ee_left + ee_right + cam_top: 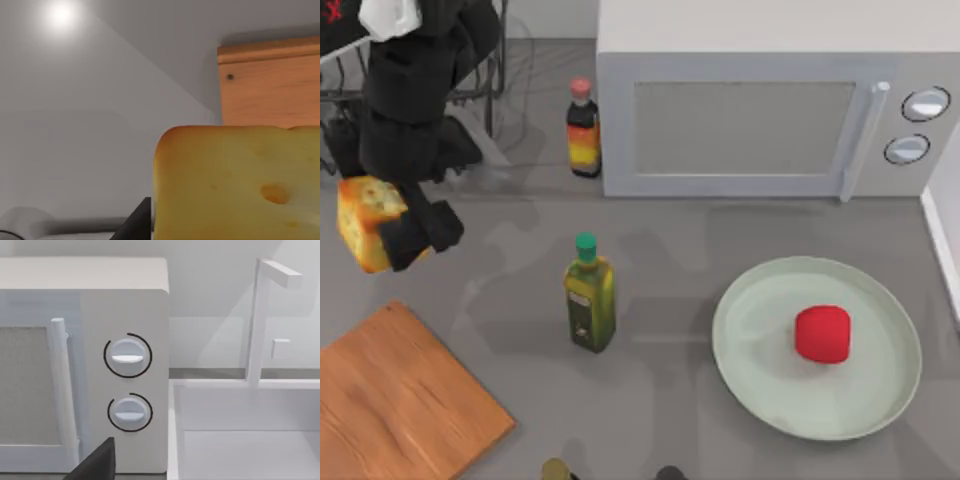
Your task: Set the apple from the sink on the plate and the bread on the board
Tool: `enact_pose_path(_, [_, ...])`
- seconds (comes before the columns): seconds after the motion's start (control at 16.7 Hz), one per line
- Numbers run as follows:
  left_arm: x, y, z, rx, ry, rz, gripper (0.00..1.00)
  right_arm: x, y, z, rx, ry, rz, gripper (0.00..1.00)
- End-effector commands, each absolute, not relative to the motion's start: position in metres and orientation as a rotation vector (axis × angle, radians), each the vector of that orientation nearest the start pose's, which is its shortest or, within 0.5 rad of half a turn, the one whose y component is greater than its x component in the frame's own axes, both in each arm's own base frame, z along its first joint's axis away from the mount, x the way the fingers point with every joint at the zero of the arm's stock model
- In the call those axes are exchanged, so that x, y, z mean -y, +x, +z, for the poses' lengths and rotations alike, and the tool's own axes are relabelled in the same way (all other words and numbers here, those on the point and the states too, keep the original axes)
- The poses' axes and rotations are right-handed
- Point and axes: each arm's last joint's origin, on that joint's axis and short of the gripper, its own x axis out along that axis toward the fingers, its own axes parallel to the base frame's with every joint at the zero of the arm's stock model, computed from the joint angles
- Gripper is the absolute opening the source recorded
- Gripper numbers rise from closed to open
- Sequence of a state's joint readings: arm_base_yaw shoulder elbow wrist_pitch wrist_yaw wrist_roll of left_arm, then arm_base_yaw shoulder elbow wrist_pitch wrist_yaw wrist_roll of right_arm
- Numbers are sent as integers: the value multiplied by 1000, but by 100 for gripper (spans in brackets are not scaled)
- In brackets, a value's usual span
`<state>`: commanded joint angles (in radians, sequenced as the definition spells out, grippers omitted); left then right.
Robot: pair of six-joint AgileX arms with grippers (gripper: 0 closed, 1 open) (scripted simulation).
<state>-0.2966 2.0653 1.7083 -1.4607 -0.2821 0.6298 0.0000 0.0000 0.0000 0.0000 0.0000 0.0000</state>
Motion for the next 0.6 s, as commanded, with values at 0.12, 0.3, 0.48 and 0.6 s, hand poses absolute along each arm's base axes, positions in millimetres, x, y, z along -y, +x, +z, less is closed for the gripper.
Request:
enact_pose_path(0.12, [92, 359, 208, -1747, 817, -423, 0, 1, 106, 160, 0, 0, 0, 100])
enact_pose_path(0.3, [80, 346, 206, -1765, 541, -164, 0, 1, 106, 160, 0, 0, 0, 100])
enact_pose_path(0.48, [67, 328, 202, -1762, 225, 131, 0, 1, 106, 160, 0, 0, 0, 100])
enact_pose_path(0.6, [58, 313, 199, -1741, 1, 340, 0, 1, 106, 160, 0, 0, 0, 100])
